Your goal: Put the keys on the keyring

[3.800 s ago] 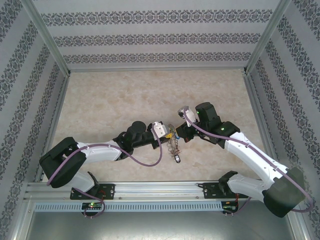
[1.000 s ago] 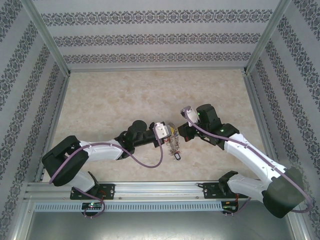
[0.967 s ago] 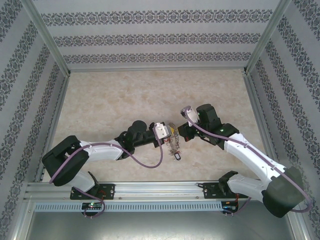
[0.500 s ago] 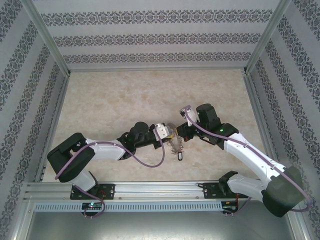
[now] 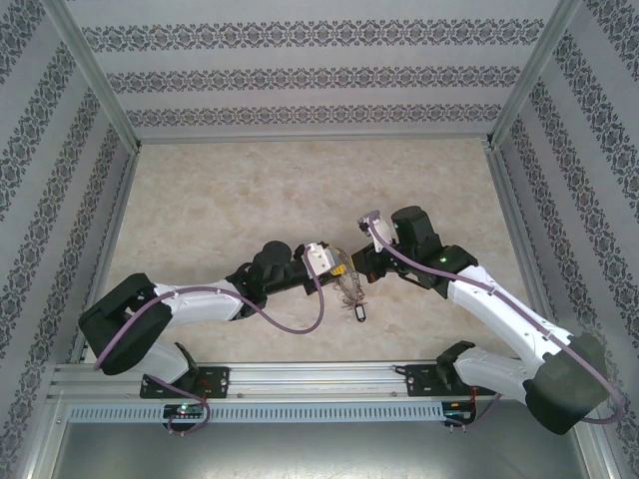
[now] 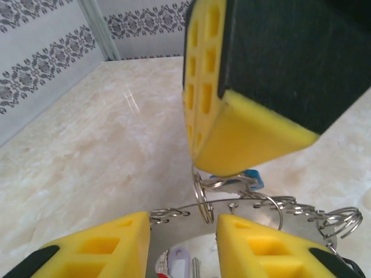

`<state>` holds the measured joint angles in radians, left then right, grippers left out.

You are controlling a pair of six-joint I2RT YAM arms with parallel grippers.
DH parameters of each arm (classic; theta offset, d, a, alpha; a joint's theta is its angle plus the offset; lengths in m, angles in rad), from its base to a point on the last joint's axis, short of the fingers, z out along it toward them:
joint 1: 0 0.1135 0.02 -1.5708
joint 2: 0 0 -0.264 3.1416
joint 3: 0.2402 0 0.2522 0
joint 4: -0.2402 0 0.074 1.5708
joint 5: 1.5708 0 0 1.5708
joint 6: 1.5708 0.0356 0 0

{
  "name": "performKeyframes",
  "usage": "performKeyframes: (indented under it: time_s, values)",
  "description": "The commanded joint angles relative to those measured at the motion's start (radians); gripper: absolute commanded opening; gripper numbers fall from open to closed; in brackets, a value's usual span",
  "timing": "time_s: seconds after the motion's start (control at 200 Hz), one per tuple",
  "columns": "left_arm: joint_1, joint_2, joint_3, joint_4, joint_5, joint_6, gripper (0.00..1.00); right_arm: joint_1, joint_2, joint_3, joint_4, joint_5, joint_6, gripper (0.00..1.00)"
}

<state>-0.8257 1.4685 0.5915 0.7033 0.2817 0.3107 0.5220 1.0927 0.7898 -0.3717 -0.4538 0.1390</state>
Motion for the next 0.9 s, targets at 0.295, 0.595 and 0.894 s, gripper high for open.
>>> performKeyframes:
  time_s: [0.295,0.595,0.894]
  values:
    - [-0.006,0.004,0.036,-0.060,0.009,0.008,0.32,0.019,-0.034,0.037,-0.002,-0.003,-0.024,0.00]
    - [-0.006,0.021,0.051,-0.059,0.025,0.002,0.32,0.025,-0.041,0.030,-0.002,0.000,-0.025,0.00]
    - [-0.006,0.045,0.088,-0.090,0.054,0.017,0.30,0.030,-0.043,0.035,-0.004,0.004,-0.026,0.00]
